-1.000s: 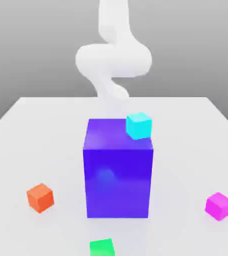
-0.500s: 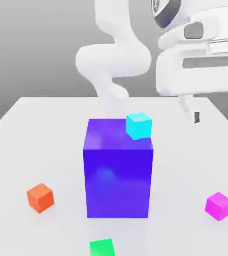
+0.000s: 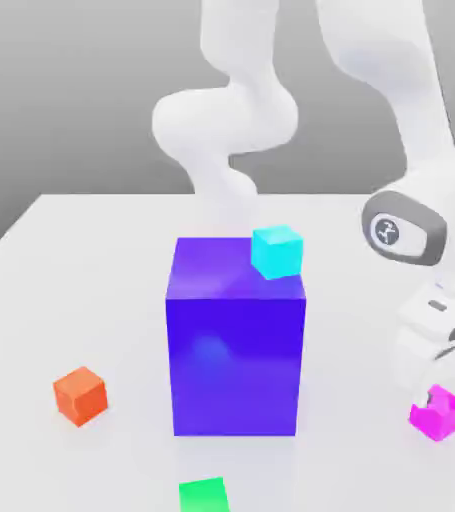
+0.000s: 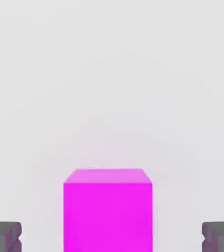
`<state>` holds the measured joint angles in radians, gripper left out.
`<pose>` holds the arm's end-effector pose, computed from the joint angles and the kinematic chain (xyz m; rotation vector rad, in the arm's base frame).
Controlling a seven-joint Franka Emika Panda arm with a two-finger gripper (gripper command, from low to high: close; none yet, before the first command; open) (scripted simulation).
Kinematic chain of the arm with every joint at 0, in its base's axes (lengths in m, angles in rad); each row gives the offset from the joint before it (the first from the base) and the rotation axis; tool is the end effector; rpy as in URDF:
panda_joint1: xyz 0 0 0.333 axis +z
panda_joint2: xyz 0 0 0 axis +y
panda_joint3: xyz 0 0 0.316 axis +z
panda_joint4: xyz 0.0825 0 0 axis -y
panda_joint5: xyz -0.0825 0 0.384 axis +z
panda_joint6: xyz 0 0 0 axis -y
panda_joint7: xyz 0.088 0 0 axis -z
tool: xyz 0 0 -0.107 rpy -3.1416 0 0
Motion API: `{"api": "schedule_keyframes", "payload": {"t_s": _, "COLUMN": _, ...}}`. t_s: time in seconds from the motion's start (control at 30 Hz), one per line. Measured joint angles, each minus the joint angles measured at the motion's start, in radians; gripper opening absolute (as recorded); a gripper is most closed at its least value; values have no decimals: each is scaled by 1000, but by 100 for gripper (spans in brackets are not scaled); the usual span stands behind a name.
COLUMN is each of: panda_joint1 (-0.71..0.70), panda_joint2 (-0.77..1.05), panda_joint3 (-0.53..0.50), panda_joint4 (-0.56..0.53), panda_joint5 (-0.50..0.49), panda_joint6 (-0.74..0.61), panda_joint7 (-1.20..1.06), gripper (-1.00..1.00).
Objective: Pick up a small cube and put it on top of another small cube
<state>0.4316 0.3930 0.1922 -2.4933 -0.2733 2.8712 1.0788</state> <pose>0.3600 0.2873 0.1384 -3.1236 0.3222 -0.0001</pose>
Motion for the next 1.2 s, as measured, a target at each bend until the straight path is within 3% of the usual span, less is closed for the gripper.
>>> {"api": "schedule_keyframes", "payload": {"t_s": 0.03, "panda_joint1": 14, "panda_joint2": 23, "panda_joint3": -16, "panda_joint4": 5, "panda_joint5": -11, "panda_joint6": 18, "panda_joint7": 9, "gripper": -100}}
{"api": "schedule_keyframes", "payload": {"t_s": 0.27, "panda_joint1": 14, "panda_joint2": 22, "panda_joint3": -16, "panda_joint4": 5, "panda_joint5": -14, "panda_joint6": 18, "panda_joint7": 11, "gripper": -100}}
{"api": "schedule_keyframes", "payload": {"t_s": 0.47, "panda_joint1": -66, "panda_joint2": -153, "panda_joint3": 62, "panda_joint4": -29, "panda_joint5": 111, "panda_joint6": -121, "panda_joint7": -102, "gripper": -100}}
{"api": "schedule_keyframes", "payload": {"t_s": 0.93, "panda_joint1": -495, "panda_joint2": -183, "panda_joint3": -136, "panda_joint4": 131, "panda_joint5": 250, "panda_joint6": -301, "panda_joint7": -664, "gripper": -100}}
{"api": "schedule_keyframes", "payload": {"t_s": 1.07, "panda_joint1": -518, "panda_joint2": -72, "panda_joint3": -153, "panda_joint4": 148, "panda_joint5": 248, "panda_joint6": -205, "panda_joint7": -691, "gripper": -100}}
{"api": "schedule_keyframes", "payload": {"t_s": 1.1, "panda_joint1": -519, "panda_joint2": -45, "panda_joint3": -155, "panda_joint4": 149, "panda_joint5": 246, "panda_joint6": -181, "panda_joint7": -691, "gripper": 100}}
{"api": "schedule_keyframes", "payload": {"t_s": 1.2, "panda_joint1": -519, "panda_joint2": -45, "panda_joint3": -155, "panda_joint4": 149, "panda_joint5": 246, "panda_joint6": -181, "panda_joint7": -691, "gripper": 100}}
